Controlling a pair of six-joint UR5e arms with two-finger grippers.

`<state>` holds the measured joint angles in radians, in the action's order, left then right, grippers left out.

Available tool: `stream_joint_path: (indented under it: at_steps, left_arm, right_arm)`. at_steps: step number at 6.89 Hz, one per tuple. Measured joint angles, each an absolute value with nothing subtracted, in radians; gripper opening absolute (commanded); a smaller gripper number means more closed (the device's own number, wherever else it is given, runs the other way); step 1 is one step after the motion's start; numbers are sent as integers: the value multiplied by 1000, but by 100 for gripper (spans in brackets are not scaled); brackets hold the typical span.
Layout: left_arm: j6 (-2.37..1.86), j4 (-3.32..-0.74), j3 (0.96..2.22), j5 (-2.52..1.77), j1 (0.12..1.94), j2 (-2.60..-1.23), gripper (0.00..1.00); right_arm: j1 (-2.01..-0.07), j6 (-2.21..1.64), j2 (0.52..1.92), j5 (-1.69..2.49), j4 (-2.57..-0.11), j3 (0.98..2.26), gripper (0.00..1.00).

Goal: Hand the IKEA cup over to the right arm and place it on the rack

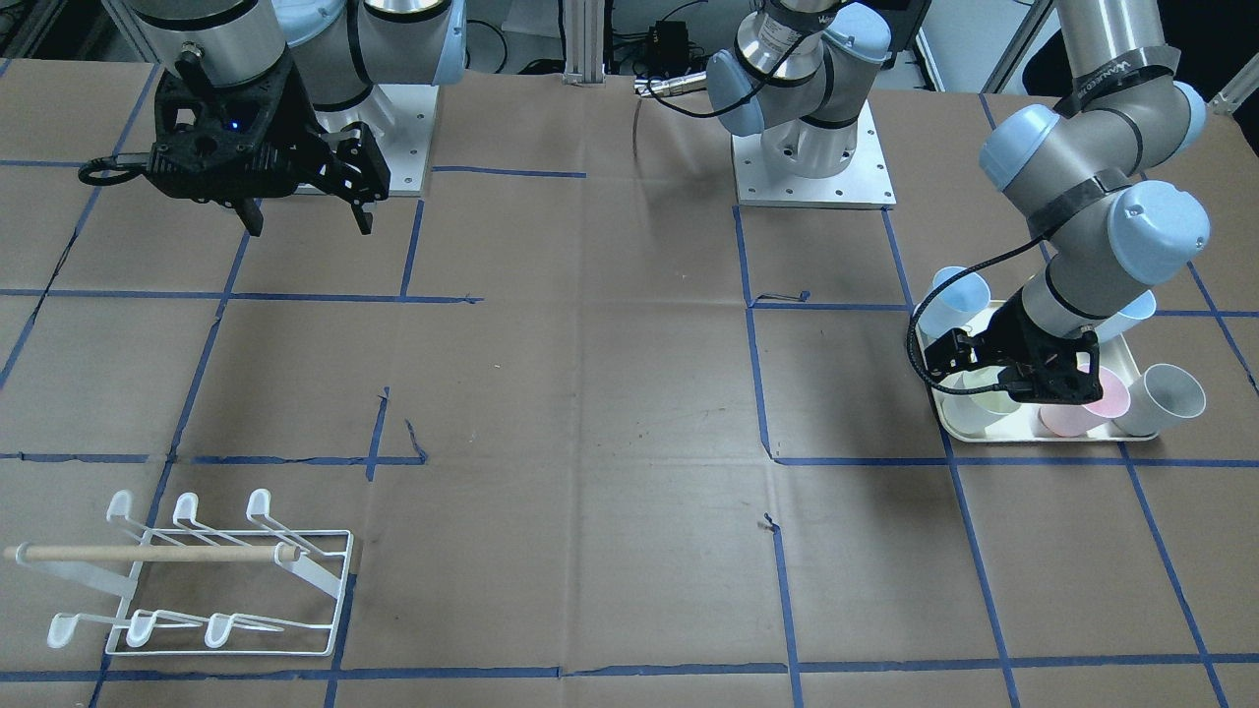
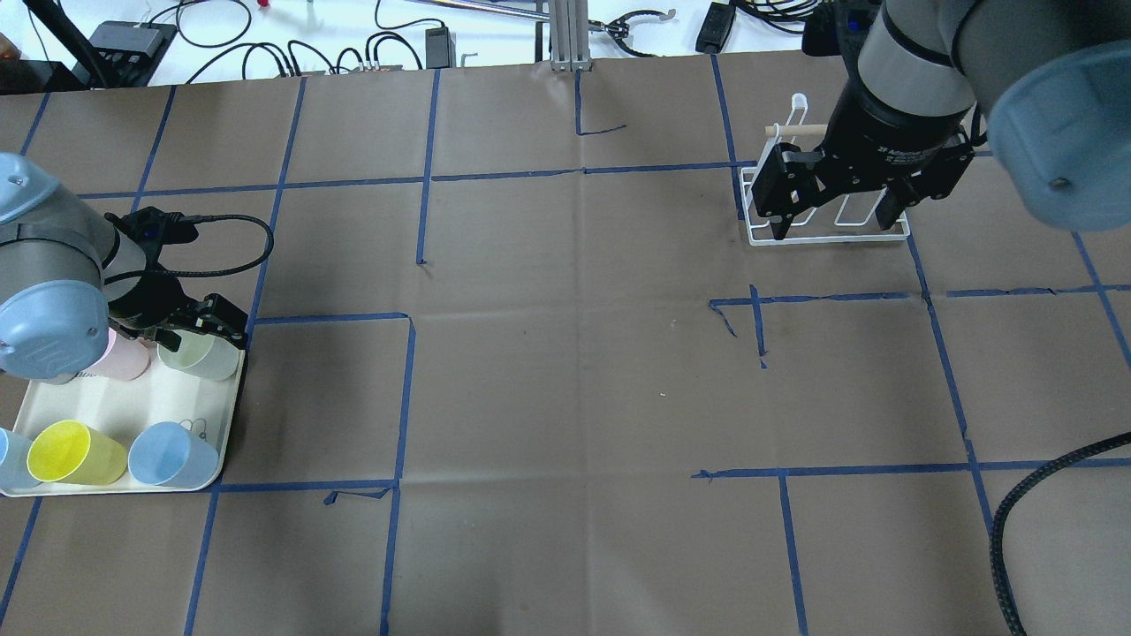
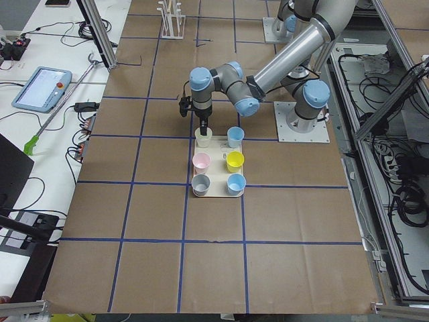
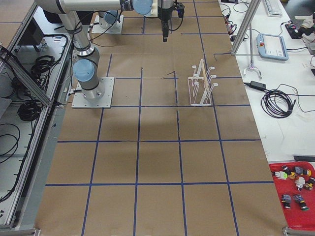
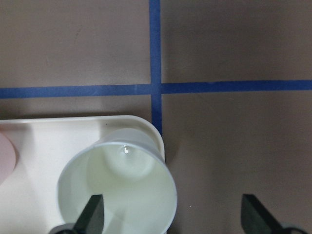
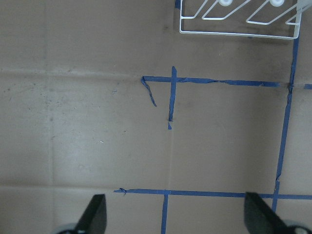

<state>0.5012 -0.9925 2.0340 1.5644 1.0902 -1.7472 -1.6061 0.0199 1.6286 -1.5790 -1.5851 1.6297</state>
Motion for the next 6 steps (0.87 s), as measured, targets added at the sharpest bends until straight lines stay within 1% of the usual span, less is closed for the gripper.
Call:
stream_joint_path:
  at_steps: [1, 3, 4, 6]
  left_arm:
    - [502, -991, 2037, 1565, 1090, -1748, 72]
    - [507, -990, 2039, 1569, 1088, -1749, 14]
    - [510, -989, 2039, 1572, 1087, -1749, 0]
    - [510, -990, 2036, 1576, 1085, -1748, 0]
  right_arm:
    - [-1606, 20, 1628, -1579, -1585, 1629, 100]
    - [-1606, 20, 1628, -1579, -1585, 1629, 100]
    - [-1606, 20, 1628, -1579, -1586, 1629, 100]
    - [-1606, 20, 1628, -1580, -1586, 1629, 100]
